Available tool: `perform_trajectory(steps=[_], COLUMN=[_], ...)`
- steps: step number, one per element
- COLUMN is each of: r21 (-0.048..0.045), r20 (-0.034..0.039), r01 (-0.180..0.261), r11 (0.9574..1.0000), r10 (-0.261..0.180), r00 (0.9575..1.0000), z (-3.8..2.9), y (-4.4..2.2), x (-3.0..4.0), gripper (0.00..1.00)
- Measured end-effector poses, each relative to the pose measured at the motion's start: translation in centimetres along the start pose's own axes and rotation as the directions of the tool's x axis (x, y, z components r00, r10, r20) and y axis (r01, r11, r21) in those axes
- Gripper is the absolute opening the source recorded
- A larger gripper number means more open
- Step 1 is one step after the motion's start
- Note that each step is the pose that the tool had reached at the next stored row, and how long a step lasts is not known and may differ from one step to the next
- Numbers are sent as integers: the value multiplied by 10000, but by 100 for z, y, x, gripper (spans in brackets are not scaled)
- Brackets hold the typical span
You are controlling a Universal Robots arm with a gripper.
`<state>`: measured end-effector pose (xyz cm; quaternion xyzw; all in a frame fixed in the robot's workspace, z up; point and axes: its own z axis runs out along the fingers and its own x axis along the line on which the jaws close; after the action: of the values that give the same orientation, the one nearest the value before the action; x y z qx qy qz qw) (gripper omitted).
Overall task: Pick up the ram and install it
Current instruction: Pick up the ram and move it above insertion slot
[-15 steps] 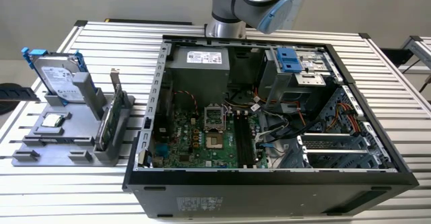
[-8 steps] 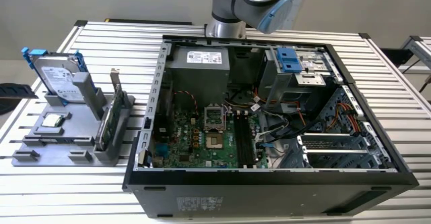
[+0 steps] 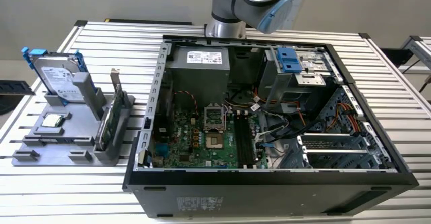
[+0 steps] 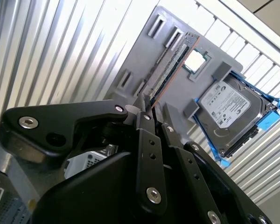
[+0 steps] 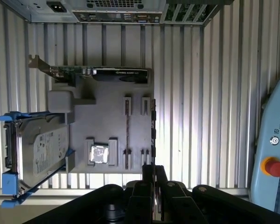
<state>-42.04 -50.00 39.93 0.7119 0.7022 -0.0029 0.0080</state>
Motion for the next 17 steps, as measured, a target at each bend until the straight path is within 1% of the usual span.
perform_trajectory(steps=[17], r21=[1], r20=[0], r01=[0], r11=[10000], r10=[0], r00=[10000], z=[-160], y=[1], x=[-2], gripper=[0])
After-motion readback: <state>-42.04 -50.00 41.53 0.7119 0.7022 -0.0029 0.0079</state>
